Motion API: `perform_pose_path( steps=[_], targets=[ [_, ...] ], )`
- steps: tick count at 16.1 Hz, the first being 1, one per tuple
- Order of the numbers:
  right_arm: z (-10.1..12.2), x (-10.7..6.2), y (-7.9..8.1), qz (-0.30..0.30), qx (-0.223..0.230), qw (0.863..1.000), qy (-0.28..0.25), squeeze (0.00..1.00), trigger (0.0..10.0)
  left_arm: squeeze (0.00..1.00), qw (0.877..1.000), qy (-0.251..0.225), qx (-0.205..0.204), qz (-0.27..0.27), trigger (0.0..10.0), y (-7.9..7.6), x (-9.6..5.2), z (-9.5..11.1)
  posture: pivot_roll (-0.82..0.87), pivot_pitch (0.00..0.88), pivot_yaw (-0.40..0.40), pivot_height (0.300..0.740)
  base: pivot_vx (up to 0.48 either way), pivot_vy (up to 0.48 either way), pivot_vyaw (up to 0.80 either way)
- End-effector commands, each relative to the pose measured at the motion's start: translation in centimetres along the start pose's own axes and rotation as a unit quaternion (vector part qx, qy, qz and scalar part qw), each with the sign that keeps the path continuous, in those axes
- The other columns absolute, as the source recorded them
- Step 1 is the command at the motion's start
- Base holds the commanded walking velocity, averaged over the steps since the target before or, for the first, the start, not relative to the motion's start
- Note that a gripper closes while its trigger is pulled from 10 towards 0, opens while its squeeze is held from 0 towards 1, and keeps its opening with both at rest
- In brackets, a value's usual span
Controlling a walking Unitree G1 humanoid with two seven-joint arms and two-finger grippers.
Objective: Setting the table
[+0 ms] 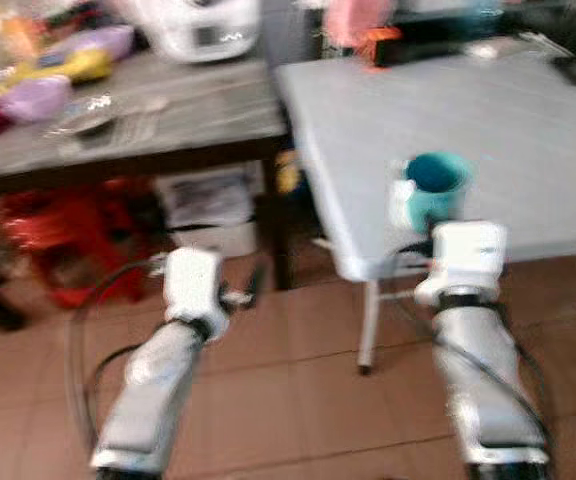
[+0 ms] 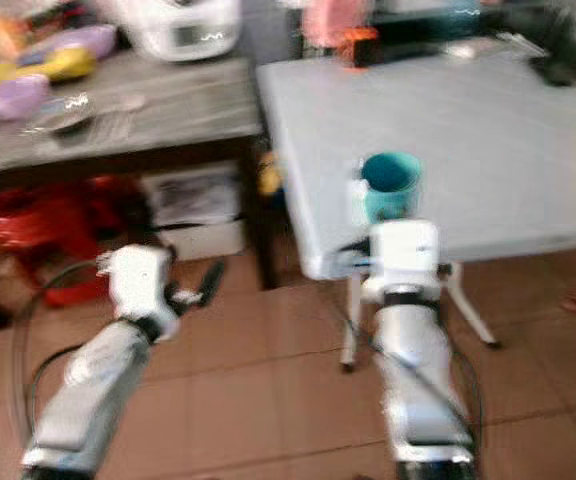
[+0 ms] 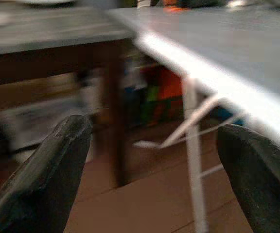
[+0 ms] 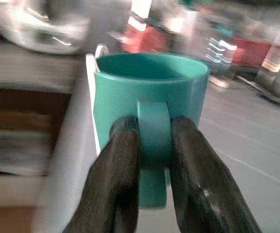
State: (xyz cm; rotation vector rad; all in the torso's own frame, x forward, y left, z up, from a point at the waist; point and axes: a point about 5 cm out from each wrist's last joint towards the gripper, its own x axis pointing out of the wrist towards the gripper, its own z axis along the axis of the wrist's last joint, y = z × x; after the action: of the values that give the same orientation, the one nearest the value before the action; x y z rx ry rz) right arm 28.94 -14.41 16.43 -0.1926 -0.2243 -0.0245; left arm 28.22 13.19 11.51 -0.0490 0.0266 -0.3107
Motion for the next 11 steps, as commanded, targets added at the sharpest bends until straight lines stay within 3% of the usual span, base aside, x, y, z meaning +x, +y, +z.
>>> perform_pose_path(
  steps=[1,11],
  targets=[
    [0.62,0.17,-0.59,-0.005,-0.006,1.000,-0.016,0.00,10.0,0.00,1.000,0.001,0.001,-0.005,10.0,-0.34,0.07,0.01,-0.07,0.098,0.084,0.740,0.000,0.461,0.62],
    [0.61,0.29,-0.65,-0.002,-0.008,1.000,-0.017,0.00,10.0,0.00,1.000,0.002,0.001,-0.005,10.0,-0.54,0.21,-0.09,-0.08,0.093,0.077,0.740,0.000,0.461,0.05]
  ],
)
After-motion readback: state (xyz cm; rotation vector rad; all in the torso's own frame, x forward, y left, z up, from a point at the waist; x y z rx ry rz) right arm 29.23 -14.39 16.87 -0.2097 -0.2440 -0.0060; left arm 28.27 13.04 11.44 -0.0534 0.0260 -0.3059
